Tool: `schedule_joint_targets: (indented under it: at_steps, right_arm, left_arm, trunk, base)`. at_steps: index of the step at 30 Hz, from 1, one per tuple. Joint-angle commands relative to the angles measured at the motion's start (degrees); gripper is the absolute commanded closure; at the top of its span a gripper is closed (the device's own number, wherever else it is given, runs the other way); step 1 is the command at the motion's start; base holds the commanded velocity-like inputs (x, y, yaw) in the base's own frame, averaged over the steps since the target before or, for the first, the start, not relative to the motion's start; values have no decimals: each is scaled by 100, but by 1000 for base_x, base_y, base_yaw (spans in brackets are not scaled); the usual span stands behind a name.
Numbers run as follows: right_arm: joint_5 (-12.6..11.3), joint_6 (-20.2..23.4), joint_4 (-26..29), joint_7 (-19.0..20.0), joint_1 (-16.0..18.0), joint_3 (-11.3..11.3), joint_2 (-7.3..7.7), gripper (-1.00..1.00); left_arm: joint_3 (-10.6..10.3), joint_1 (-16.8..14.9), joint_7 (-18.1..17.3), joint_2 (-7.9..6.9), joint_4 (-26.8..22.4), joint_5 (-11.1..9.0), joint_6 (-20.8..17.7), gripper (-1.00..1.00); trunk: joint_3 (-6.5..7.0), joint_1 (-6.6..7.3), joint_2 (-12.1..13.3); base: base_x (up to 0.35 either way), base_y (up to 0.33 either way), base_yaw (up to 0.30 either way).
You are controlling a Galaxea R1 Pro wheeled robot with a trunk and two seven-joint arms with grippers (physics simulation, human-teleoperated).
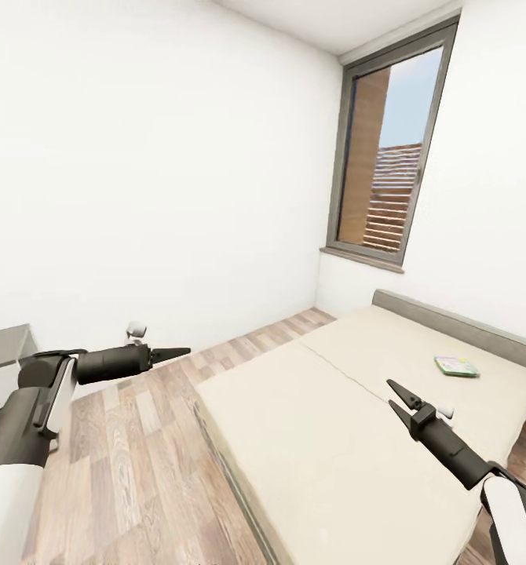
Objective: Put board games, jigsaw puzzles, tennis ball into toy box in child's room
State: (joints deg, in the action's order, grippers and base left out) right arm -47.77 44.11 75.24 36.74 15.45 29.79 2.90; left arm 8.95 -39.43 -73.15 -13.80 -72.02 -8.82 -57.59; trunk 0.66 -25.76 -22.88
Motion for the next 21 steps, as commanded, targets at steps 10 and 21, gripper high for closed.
schedule_joint_targets:
  at_steps: [10, 21]
  right_arm:
    - [-13, 37, -7, 9, 2, 9, 0, -100]
    - [-13, 37, -15, 9, 2, 9, 0, -100]
  left_arm:
    - [-7, -3, -7, 0, 3, -19, -42, -100]
    - [-8, -3, -7, 0, 3, -22, -42, -100]
  trunk:
    - [-2, -2, -4]
    - [-2, -2, -4]
  base:
    - [-50, 0, 202]
    - [-172, 0, 201]
